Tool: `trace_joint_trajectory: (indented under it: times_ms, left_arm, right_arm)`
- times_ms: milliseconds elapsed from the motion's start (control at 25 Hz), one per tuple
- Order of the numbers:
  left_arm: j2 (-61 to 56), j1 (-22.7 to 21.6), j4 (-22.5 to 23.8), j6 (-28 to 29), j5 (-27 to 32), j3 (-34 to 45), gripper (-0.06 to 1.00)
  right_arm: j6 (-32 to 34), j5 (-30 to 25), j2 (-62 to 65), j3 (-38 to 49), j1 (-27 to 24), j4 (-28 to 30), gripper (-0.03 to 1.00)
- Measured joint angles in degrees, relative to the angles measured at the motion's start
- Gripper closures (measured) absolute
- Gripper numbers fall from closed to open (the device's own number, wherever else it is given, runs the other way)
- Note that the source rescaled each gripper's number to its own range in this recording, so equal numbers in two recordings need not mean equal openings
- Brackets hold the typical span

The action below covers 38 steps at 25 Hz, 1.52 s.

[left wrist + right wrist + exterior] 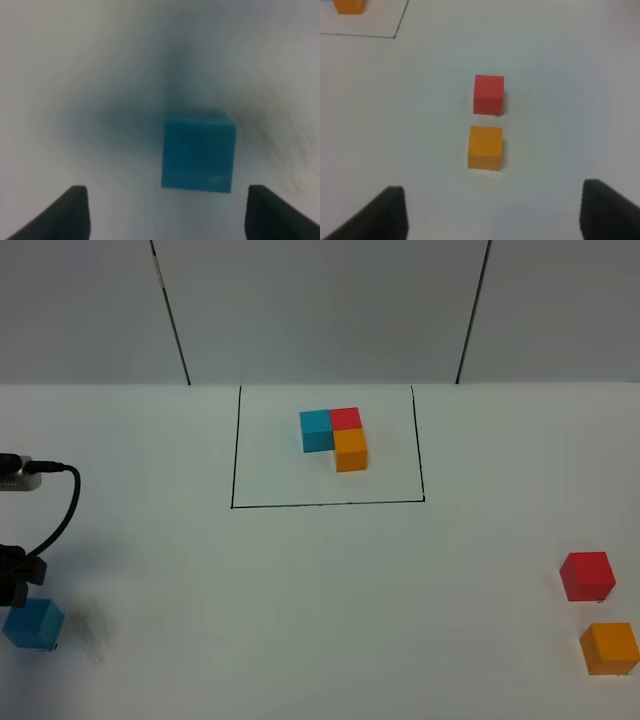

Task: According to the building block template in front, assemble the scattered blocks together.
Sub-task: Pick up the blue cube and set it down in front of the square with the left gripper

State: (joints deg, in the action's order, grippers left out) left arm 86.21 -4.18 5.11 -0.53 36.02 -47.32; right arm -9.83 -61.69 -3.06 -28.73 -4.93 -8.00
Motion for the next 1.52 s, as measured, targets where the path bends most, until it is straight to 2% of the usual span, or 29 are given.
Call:
trace_joint_trajectory:
  times_ms: [400,640,760,1520]
  left_arm:
    - [4.3,0.0,-0.5,0.1,1.5,-2.1,0.35]
    - [4.3,0.0,-5.7,-4.5,1.5,-2.1,0.35]
    - [4.3,0.0,-6.8,-5.4,1.5,-2.1,0.35]
    - [6.1,0.0,-6.0,-4.5,2.1,-2.1,0.35]
  right_arm:
    - [0.0,0.0,0.0,0.0,0.0,0.0,0.34]
    - [0.0,0.0,0.0,0.0,0.0,0.0,0.34]
    - [0.0,0.0,0.0,0.0,0.0,0.0,0.34]
    - [-0.1,0.0,0.0,0.0,0.0,0.0,0.34]
